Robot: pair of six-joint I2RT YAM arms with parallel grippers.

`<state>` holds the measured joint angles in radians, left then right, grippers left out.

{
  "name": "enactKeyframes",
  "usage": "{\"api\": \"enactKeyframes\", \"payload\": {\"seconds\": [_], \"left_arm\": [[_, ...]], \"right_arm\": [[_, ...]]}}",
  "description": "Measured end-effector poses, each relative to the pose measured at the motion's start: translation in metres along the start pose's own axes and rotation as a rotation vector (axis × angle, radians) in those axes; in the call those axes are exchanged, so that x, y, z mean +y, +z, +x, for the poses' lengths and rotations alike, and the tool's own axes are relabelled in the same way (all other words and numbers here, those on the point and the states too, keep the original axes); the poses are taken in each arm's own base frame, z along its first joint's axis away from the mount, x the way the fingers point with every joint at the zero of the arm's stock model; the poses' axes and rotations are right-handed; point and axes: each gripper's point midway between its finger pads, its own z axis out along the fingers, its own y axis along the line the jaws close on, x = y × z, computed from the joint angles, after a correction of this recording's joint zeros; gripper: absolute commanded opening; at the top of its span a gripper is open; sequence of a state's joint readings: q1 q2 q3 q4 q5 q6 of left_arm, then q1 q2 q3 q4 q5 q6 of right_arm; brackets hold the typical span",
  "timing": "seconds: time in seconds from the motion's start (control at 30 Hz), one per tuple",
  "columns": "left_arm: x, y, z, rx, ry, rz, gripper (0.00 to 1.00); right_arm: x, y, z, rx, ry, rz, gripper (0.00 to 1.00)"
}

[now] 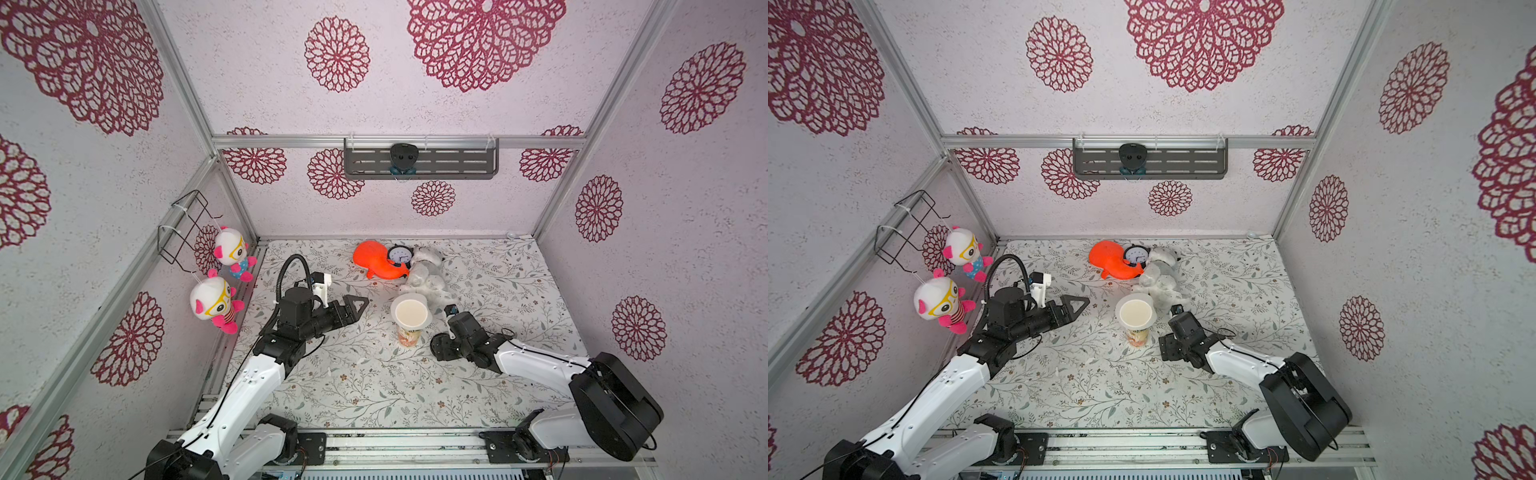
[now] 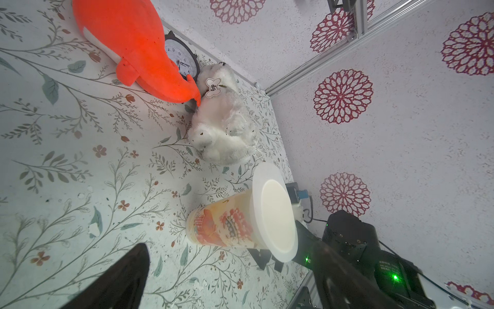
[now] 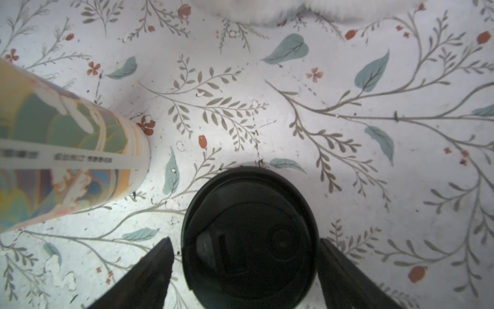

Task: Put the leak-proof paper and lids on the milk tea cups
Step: Pick up the cup lid from the center of the board, then place the cup lid at the center of the board, then pick up the cup lid from the center of the board.

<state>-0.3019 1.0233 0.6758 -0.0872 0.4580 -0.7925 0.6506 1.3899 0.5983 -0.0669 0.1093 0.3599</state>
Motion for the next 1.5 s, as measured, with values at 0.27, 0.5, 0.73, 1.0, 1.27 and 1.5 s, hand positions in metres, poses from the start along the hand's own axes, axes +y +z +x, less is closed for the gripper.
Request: {"api": "enactKeyframes", "payload": {"seconds": [0.27,0.5,0.73,1.0,1.27,1.5], "left_arm": [[0.001,0.0,0.0,-0.001,-0.001,-0.003,0.98],[0.003,-0.001,-0.001,-0.003,-0.001,-0.009,0.97],[0.004,-0.001,-0.002,-0.005,-0.002,-0.013,0.97],[0.005,-0.001,-0.002,-0.006,-0.003,-0.015,0.97],[0.009,-0.004,0.0,0.001,-0.005,-0.032,0.97],[0.01,-0.005,0.001,0.004,-0.006,-0.039,0.97]], "right_arm": [[-0.002,0.01,-0.003,0.007,-0.003,0.024,0.77],[-0.005,0.009,-0.004,0.003,-0.002,0.044,0.71],[-0.015,-0.006,-0.005,-0.003,-0.002,0.087,0.7],[-0.014,-0.015,-0.007,-0.015,0.01,0.08,0.74],[-0.021,-0.004,0.012,0.067,0.014,0.114,0.86],[-0.023,-0.001,0.015,0.078,0.013,0.123,0.87]]}}
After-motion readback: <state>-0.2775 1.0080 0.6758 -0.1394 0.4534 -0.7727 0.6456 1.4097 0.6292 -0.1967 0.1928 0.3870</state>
